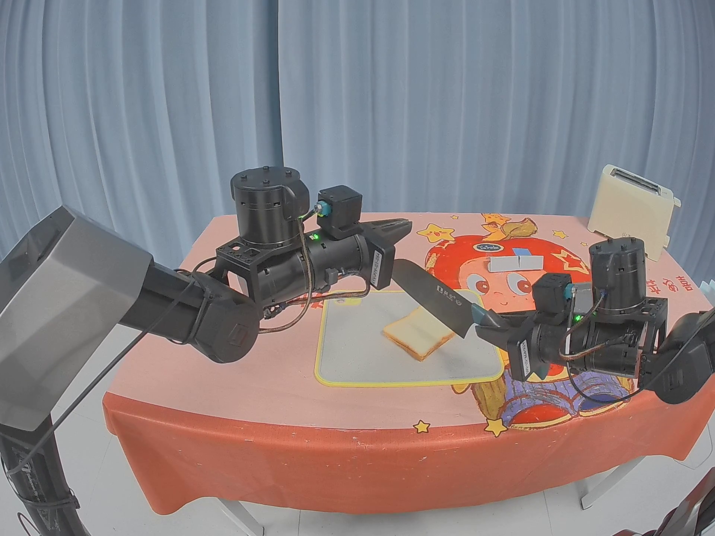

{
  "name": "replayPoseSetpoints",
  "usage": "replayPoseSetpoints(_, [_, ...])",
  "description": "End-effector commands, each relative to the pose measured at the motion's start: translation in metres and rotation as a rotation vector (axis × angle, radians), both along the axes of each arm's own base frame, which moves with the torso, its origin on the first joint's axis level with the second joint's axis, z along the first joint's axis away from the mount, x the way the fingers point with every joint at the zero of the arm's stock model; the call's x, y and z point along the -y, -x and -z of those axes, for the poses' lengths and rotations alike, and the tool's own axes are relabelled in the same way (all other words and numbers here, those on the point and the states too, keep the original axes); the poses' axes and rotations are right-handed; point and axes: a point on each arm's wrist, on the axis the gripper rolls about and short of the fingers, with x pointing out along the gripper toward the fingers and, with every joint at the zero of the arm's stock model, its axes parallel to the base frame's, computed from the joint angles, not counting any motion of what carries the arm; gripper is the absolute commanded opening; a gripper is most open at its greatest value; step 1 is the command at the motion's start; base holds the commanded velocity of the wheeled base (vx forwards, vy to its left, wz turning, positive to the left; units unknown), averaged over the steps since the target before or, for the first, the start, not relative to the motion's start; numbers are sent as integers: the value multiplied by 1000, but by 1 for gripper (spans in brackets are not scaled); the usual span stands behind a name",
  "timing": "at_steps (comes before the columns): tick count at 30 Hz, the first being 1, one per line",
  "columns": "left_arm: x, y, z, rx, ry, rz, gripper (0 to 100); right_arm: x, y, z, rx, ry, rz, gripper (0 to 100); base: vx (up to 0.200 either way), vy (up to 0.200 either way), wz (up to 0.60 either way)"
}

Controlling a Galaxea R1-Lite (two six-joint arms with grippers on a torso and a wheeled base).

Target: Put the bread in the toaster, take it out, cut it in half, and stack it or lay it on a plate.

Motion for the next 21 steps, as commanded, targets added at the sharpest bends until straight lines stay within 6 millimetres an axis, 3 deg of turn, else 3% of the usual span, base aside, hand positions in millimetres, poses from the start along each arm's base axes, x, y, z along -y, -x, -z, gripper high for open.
replayPoseSetpoints(1, [0, 0, -2, -10, -8, 1, 0, 3, -4, -5, 8, 3, 7, 0, 0, 0, 0])
replayPoseSetpoints(6, [2, -2, -6, -21, -16, 1, 0, 3, 1, -2, -24, 25, -1, 0, 0, 0, 0])
replayPoseSetpoints(10, [9, -15, 13, -51, -35, 1, 0, 5, 4, 5, -65, 49, -2, 0, 0, 0, 0])
replayPoseSetpoints(21, [22, -15, 31, -83, -56, 24, 0, 3, 4, 7, -68, 52, -4, 0, 0, 0, 0])
